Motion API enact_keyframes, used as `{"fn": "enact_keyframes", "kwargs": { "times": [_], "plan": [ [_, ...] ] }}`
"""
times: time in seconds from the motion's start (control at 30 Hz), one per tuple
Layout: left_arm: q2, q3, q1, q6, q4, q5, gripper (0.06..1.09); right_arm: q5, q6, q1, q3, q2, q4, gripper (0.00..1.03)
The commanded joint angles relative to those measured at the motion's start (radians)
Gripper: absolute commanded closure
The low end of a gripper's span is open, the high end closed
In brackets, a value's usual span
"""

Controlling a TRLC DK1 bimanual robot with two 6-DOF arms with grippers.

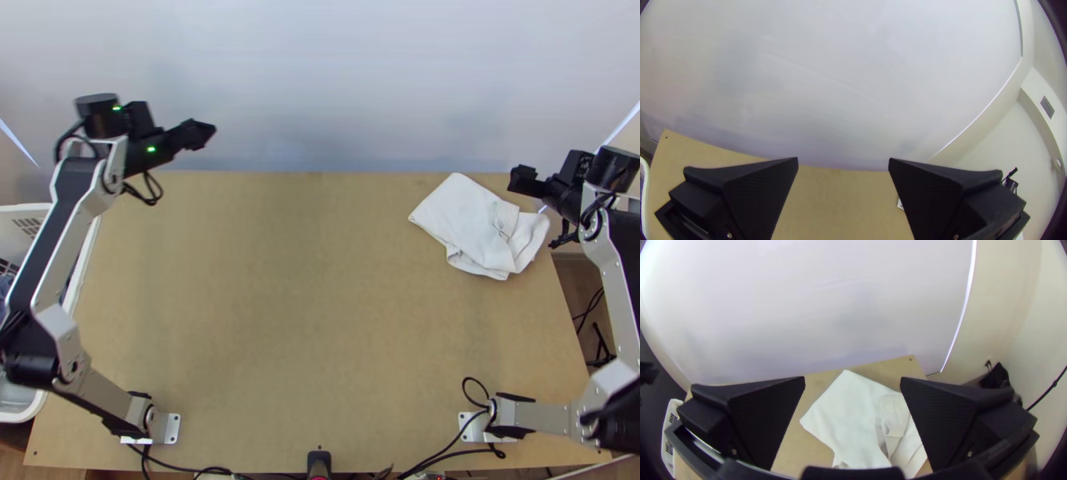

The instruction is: Fold the t-shirt

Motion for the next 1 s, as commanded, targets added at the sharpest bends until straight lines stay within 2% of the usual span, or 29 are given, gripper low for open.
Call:
{"fn": "enact_keyframes", "kwargs": {
  "times": [0.0,0.07,0.13,0.23,0.27,0.33,0.4,0.47,0.5,0.63,0.7,0.73,0.8,0.87,0.97],
  "plan": [
    [-0.134,-0.097,0.101,0.014,0.005,-0.003,0.10,0.167,-0.083,0.148,-0.004,-0.132,0.080,0.03],
    [-0.180,-0.141,0.127,0.026,0.009,-0.004,0.10,0.165,-0.084,0.159,-0.036,-0.149,0.168,0.03],
    [-0.215,-0.183,0.156,0.030,0.014,-0.004,0.10,0.165,-0.027,0.150,-0.078,-0.135,0.226,0.03],
    [-0.256,-0.229,0.188,0.031,0.014,-0.004,0.10,0.148,0.172,0.108,-0.076,-0.056,0.235,0.03],
    [-0.269,-0.239,0.196,0.031,0.014,-0.004,0.10,0.130,0.269,0.087,-0.078,-0.026,0.232,0.04],
    [-0.287,-0.253,0.208,0.036,0.011,-0.004,0.10,0.073,0.407,0.061,-0.051,0.078,0.195,0.04],
    [-0.295,-0.259,0.219,0.040,0.009,-0.004,0.10,0.073,0.464,0.050,0.033,0.187,0.084,0.04],
    [-0.296,-0.261,0.226,0.048,0.003,-0.004,0.10,0.095,0.462,0.048,0.105,0.266,-0.009,0.04],
    [-0.296,-0.261,0.229,0.053,0.002,-0.004,0.10,0.142,0.447,0.051,0.153,0.300,-0.070,0.04],
    [-0.298,-0.267,0.239,0.059,0.002,-0.004,0.10,0.199,0.296,0.053,0.324,0.405,-0.265,0.19],
    [-0.296,-0.275,0.237,0.059,0.003,-0.003,0.10,0.205,0.226,0.047,0.412,0.467,-0.364,0.20],
    [-0.296,-0.282,0.237,0.059,0.005,-0.004,0.10,0.211,0.215,0.042,0.459,0.503,-0.426,0.20],
    [-0.296,-0.295,0.232,0.059,0.009,-0.003,0.10,0.211,0.206,0.034,0.556,0.570,-0.533,0.29],
    [-0.298,-0.311,0.228,0.059,0.014,-0.004,0.10,0.213,0.204,0.022,0.599,0.606,-0.564,0.36],
    [-0.304,-0.333,0.228,0.062,0.023,-0.004,0.10,0.231,0.186,0.018,0.620,0.630,-0.587,0.36]
  ]
}}
